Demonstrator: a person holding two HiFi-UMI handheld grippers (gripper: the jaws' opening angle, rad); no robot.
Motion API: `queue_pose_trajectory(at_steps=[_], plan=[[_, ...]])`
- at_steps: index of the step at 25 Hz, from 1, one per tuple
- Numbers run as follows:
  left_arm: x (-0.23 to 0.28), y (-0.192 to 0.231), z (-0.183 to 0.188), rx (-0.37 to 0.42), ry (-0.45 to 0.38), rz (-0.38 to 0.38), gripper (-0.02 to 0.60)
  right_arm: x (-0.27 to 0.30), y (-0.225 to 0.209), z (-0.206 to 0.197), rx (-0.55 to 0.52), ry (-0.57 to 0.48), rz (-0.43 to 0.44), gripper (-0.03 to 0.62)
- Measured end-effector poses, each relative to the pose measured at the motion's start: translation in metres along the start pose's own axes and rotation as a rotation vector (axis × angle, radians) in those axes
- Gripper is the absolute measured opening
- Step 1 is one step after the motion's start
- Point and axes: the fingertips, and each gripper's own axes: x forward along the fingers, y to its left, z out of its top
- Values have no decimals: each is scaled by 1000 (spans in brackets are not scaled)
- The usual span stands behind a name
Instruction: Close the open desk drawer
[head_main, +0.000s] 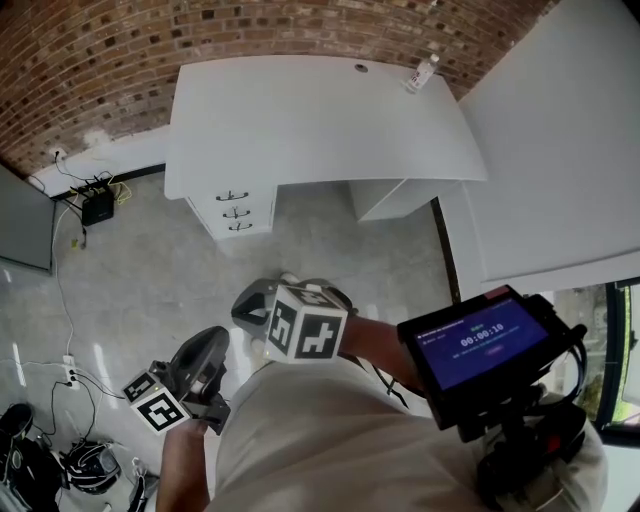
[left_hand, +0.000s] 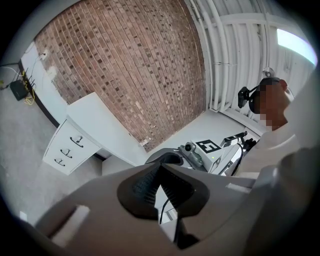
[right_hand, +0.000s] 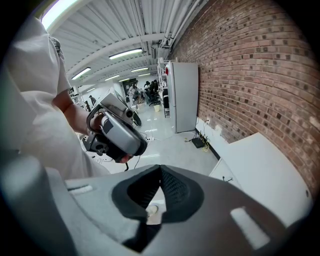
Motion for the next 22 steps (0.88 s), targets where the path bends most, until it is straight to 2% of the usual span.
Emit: queue_pose_trajectory(at_steps=[22], plan=[[4,6,-8,-7,31,22,3,1,6,-6,-32,31,-6,2]])
